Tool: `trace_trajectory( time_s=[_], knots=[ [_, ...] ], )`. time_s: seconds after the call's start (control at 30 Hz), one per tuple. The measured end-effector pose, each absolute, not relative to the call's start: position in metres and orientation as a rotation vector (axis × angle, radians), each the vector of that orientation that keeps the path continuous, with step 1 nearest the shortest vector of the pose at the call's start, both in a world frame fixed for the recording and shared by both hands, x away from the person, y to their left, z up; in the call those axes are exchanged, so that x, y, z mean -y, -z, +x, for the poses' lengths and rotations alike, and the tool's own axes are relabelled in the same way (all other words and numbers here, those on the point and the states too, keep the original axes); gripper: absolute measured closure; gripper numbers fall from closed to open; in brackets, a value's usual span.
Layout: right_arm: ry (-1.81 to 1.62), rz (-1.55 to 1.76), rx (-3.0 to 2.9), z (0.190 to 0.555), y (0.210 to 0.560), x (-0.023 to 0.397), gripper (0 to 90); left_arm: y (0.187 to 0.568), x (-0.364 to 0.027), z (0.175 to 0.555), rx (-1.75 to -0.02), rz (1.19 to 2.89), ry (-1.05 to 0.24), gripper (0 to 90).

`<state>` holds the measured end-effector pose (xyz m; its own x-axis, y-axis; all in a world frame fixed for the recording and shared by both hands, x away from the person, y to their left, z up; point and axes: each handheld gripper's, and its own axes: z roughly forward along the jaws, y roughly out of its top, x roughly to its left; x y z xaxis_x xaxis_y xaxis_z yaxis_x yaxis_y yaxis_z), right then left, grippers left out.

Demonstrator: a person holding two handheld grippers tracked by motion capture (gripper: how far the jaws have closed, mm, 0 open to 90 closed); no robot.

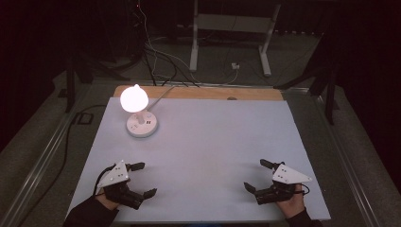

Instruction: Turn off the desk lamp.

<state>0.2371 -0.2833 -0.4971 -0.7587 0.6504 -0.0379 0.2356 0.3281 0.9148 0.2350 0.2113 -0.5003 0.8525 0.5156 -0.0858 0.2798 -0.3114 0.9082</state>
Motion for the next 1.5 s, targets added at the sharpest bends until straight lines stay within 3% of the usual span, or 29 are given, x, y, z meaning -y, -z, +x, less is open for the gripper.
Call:
trace_trajectory(
  time_s=[1.03, 1.5],
  knots=[
    [-1.437, 0.779, -2.217, 0.235, 0.496, 0.279, 0.0, 0.497, -0.196, 0.229, -0.517, 2.019, -0.253, 0.4],
    [-1.448, 0.776, -2.206, 0.235, 0.495, 0.278, 0.0, 0.474, -0.195, 0.233, -0.515, 1.946, -0.267, 0.4]
  ],
)
